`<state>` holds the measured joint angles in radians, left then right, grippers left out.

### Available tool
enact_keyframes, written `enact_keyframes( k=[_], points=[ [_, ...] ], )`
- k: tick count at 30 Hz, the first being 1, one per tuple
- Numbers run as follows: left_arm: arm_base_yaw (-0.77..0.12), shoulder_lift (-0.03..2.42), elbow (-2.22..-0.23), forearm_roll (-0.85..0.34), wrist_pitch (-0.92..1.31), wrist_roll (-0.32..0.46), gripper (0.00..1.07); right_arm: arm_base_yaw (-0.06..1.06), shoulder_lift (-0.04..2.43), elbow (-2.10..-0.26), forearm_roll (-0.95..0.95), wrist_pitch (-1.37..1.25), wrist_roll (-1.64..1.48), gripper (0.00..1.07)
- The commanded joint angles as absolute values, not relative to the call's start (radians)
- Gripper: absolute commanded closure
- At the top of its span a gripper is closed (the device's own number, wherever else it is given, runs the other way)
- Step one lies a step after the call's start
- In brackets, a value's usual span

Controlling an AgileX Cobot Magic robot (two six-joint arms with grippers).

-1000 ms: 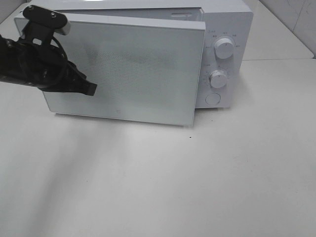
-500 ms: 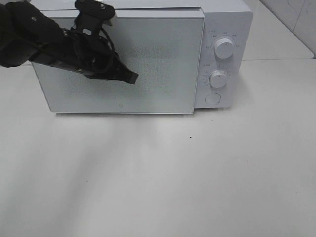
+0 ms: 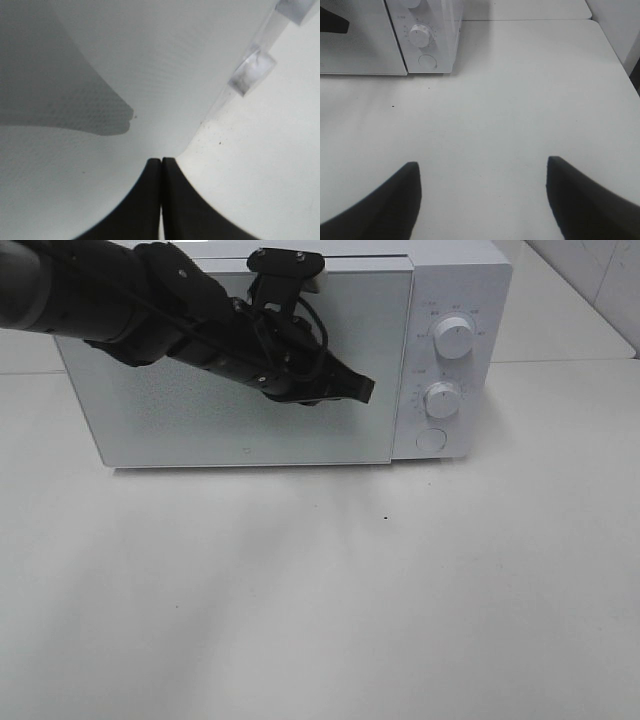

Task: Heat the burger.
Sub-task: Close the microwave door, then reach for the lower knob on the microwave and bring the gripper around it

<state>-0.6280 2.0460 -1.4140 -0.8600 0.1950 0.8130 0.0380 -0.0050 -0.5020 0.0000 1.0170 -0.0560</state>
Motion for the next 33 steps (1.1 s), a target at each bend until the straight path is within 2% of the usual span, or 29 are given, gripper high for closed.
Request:
enact_keyframes(
  k=[1,12,15,17,18,19,20,21,22,23,24,25,26,27,28,29,30,31,32,33],
  points=[
    [-0.611,2.093,-1.526,-0.814,0.068,0.869,1.06,0.035,-0.029,-0.500,0.006,1.000,-0.060,0.41],
    [-0.627,2.129,-1.615,-0.808,0.200,0.869,1.06,0.035,-0.029,-0.500,0.000,1.000,-0.058,0.41],
    [-0.627,2.115,-1.615,-0.772,0.289,0.867,1.06,0.035,-0.029,-0.500,0.000,1.000,-0.058,0.41],
    [-0.627,2.098,-1.615,-0.683,0.387,0.823,1.06,0.035,-0.029,-0.500,0.000,1.000,-0.058,0.41],
    [-0.627,2.098,-1.615,-0.683,0.387,0.823,1.06,0.035,-0.029,-0.500,0.000,1.000,-0.058,0.41],
    [-0.627,2.087,-1.615,-0.610,0.459,0.764,1.06,0.035,-0.029,-0.500,0.000,1.000,-0.058,0.41],
    [-0.627,2.087,-1.615,-0.610,0.459,0.764,1.06,0.035,-0.029,-0.500,0.000,1.000,-0.058,0.41],
    [-0.627,2.079,-1.615,-0.567,0.498,0.720,1.06,0.035,-0.029,-0.500,0.000,1.000,-0.058,0.41],
    [-0.627,2.067,-1.615,-0.486,0.571,0.615,1.06,0.035,-0.029,-0.500,0.000,1.000,-0.058,0.41],
    [-0.627,2.067,-1.615,-0.486,0.571,0.615,1.06,0.035,-0.029,-0.500,0.000,1.000,-0.058,0.41],
    [-0.627,2.052,-1.615,-0.394,0.652,0.515,1.06,0.035,-0.029,-0.500,0.000,1.000,-0.058,0.41],
    [-0.627,2.041,-1.615,-0.354,0.696,0.461,1.06,0.035,-0.029,-0.500,0.000,1.000,-0.058,0.41],
    [-0.627,2.041,-1.615,-0.354,0.696,0.461,1.06,0.035,-0.029,-0.500,0.000,1.000,-0.058,0.41],
    [-0.627,2.021,-1.615,-0.294,0.785,0.373,1.06,0.035,-0.029,-0.500,0.000,1.000,-0.058,0.41],
    [-0.627,2.014,-1.615,-0.272,0.819,0.330,1.06,0.035,-0.029,-0.500,0.000,1.000,-0.058,0.41],
    [-0.627,2.014,-1.615,-0.272,0.819,0.330,1.06,0.035,-0.029,-0.500,0.000,1.000,-0.058,0.41],
    [-0.627,1.991,-1.615,-0.228,0.903,0.254,1.06,0.035,-0.029,-0.500,0.000,1.000,-0.058,0.41],
    [-0.627,1.991,-1.615,-0.228,0.903,0.254,1.06,0.035,-0.029,-0.500,0.000,1.000,-0.058,0.41],
    [-0.626,1.970,-1.615,-0.187,0.984,0.194,1.06,0.035,-0.029,-0.500,0.000,1.000,-0.058,0.41],
    [-0.625,1.962,-1.615,-0.174,1.034,0.168,1.06,0.035,-0.029,-0.500,0.000,1.000,-0.058,0.41]
  ],
)
